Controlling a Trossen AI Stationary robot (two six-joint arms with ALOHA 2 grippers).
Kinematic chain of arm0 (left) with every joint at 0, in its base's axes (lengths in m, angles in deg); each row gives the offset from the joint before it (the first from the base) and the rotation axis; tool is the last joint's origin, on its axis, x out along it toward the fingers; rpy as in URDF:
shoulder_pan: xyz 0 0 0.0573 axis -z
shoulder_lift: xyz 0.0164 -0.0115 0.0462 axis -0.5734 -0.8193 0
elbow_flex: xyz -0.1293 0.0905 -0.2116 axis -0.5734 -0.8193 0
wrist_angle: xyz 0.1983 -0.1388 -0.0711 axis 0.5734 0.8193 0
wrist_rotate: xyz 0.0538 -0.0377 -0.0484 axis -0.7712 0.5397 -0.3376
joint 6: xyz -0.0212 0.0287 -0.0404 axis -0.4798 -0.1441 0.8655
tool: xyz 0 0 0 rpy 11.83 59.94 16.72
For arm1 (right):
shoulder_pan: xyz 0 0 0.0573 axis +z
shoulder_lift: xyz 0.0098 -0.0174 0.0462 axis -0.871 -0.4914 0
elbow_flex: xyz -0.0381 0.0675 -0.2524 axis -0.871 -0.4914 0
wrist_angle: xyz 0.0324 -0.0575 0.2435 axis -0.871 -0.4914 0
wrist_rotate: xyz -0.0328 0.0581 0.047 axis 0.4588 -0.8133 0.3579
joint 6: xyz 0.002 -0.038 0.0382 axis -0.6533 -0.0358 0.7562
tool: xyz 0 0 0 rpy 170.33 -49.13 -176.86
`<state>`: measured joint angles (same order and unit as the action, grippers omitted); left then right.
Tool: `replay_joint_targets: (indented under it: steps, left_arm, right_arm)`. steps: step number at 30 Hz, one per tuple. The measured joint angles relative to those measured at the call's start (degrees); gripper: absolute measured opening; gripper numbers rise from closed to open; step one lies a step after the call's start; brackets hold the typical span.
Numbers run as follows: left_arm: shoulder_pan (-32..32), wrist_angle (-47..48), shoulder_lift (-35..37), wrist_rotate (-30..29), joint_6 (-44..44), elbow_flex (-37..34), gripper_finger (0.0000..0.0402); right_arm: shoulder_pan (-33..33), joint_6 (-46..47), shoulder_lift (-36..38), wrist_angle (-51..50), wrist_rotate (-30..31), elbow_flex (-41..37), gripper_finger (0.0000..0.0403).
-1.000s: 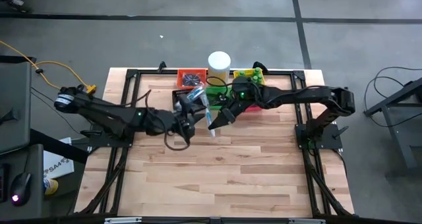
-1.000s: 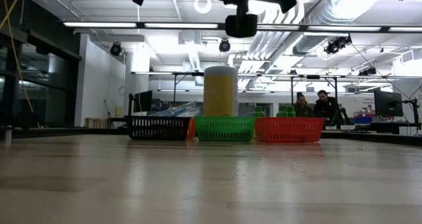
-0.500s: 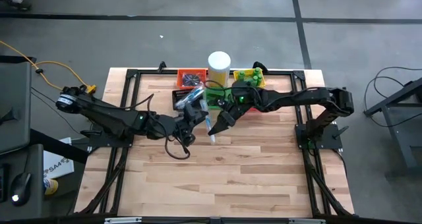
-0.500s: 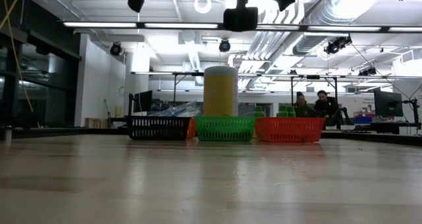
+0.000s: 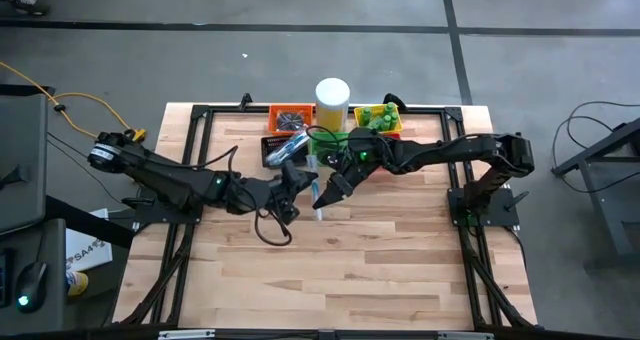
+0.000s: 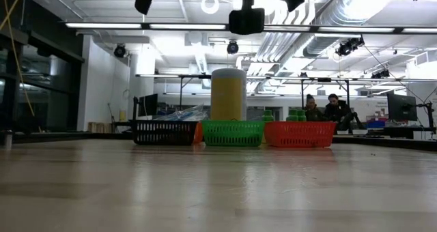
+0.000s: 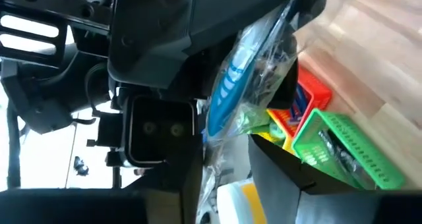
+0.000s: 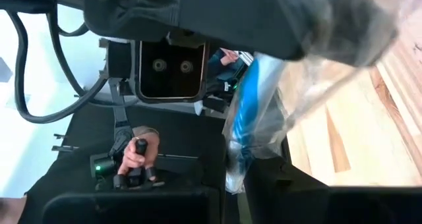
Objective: Pick & Place Travel size toiletries
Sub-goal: Put the blue toothbrush into the black bin
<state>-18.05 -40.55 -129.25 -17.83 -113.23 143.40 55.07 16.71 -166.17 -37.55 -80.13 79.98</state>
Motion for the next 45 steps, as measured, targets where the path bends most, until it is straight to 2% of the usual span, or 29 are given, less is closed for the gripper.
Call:
replay_joint_targets:
  steps: [5, 11, 14, 19, 27, 31, 37, 41, 45]
  left_arm:
    - [1.0, -1.2, -0.1, -4.1, -1.0, 0.0, 0.0111]
    - [1.1, -1.2, -0.2, -3.1, -6.2, 0.0, 0.012]
    - [1.1, -1.5, -0.2, -3.1, -6.2, 0.0, 0.0098]
    - [1.1, -1.7, -0.2, -3.0, -6.1, 0.0, 0.0019]
    - [1.1, -1.1, -0.2, -3.0, -0.1, 0.0, 0.002]
    - [1.1, -0.6, -0.2, -3.4, 3.7, 0.0, 0.0009]
    - [1.1, 2.0, -0.2, -5.8, 9.3, 0.0, 0.0011]
    - [1.1, 5.3, -0.2, -8.9, 15.8, 0.0, 0.0008]
    - [0.8, 9.5, 0.6, -10.5, 27.1, 0.0, 0.0008]
  right_arm:
    - [0.0, -0.5, 0.0, -0.2, 0.4, 0.1, 0.0024]
    - [0.0, -0.2, 0.0, -0.1, 0.3, 0.1, 0.0024]
    - [0.0, -0.2, 0.0, -0.1, 0.2, 0.1, 0.0024]
    - [0.0, 0.0, 0.0, -0.3, 0.0, 0.1, 0.0024]
    - [0.1, -0.1, 0.0, -0.2, -0.3, 0.1, 0.0028]
    - [0.3, -1.3, 0.1, 0.2, -0.8, 0.1, 0.0059]
    - [-0.1, -1.8, 0.6, 0.1, 0.3, 0.1, 0.0142]
    - [-1.5, -1.1, 0.7, 0.0, -4.4, 0.1, 0.0193]
    - [-3.7, 0.5, 2.2, -0.3, -8.3, 0.1, 0.0216]
